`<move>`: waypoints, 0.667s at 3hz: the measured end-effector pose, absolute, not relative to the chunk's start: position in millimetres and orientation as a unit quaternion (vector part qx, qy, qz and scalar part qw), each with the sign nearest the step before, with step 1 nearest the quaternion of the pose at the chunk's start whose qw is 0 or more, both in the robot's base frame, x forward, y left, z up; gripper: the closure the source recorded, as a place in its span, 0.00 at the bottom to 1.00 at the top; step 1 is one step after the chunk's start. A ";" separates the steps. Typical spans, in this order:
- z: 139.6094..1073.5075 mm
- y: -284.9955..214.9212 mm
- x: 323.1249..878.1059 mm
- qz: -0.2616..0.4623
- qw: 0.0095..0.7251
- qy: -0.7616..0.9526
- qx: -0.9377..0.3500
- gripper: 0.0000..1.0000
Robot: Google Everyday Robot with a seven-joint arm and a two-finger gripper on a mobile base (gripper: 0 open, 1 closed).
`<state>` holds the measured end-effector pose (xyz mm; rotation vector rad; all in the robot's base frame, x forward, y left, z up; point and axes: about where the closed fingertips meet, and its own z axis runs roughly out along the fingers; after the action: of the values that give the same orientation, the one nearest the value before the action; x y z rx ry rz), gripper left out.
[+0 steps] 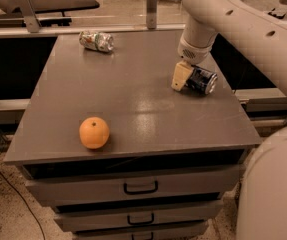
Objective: Place pepsi can upright
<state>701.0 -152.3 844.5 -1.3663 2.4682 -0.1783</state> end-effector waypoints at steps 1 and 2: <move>845.0 -153.3 700.3 -0.066 0.157 0.865 -0.472 0.65; 867.9 -145.3 699.6 -0.042 0.198 0.855 -0.478 0.88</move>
Offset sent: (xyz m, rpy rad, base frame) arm -0.0052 0.0205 0.0772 0.2282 -0.1599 0.0778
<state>699.6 -145.3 867.9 -1.3362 2.3917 -0.1176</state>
